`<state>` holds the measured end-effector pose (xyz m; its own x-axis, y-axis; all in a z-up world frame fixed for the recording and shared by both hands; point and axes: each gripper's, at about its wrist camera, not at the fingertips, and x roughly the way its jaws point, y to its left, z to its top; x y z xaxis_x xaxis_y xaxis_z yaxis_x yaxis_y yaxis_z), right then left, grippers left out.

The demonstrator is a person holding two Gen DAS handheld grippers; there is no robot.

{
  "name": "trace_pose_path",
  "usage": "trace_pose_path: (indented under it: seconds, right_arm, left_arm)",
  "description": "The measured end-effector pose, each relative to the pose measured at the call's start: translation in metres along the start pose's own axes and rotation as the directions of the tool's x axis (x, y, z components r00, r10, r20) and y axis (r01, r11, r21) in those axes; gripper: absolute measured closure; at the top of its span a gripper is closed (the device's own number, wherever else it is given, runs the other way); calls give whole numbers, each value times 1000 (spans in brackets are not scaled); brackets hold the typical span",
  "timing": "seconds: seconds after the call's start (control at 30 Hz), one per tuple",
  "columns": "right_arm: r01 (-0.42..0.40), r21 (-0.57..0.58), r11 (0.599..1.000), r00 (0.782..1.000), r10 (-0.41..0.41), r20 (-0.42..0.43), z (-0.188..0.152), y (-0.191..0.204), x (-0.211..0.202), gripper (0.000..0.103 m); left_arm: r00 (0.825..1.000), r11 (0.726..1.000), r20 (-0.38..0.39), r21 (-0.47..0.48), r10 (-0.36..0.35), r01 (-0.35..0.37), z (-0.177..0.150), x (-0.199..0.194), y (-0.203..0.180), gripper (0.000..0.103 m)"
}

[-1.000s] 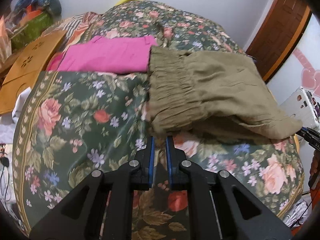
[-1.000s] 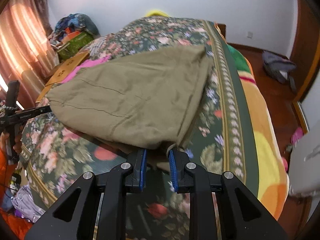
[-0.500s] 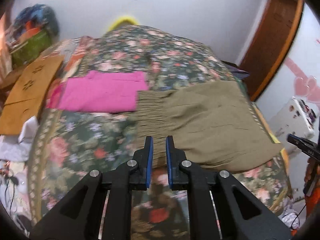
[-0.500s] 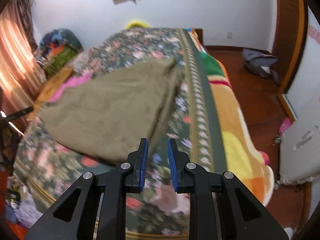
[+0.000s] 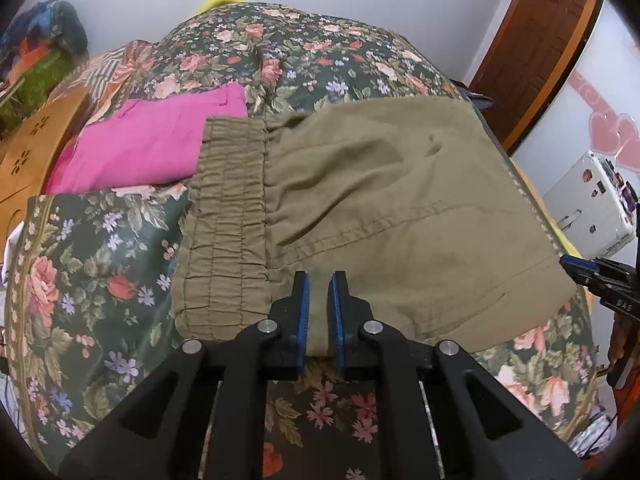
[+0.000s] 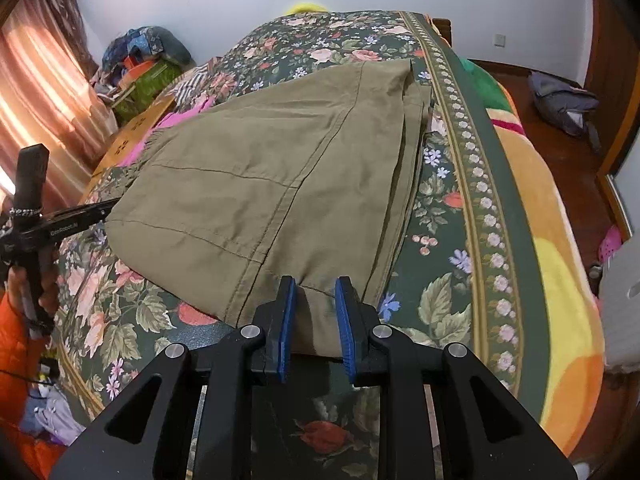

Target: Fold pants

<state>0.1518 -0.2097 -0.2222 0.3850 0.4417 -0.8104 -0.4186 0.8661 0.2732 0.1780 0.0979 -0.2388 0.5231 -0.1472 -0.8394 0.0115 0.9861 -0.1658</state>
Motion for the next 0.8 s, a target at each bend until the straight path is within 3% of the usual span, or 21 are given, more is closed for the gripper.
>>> trace_pose_path:
  seconds: [0.13,0.33,0.43,0.53,0.6,0.8]
  right_arm:
    - [33,-18,999,999,-33,2,14,-3,-6,85]
    - [57,-2,998,995,-57,77,46,-18,-15,79]
    - [97,-19,995,990,-94,108,70,-27,-10,78]
    - [119,-19,993,985,-116,129,94,-36,1,68]
    - [127,-16,992,982,-124,145,107,-43,7,60]
    - [115,-10,993,985,-113,127,152,-63,48,58]
  left_arm:
    - [999,998,40,-58,-19,21,19,-20,17,92]
    - [994,992,97,-121,46,-34,63,-26,51,78]
    - [994,988,95,-147,58,-44,83,-11,66,70]
    - [993,987,70,-142,91,-80,100,10,74,61]
    - [994,986,57,-146,93,-83,107,25,79,45]
    - [999,984,-11,-170,47,-49,119,68,90,43]
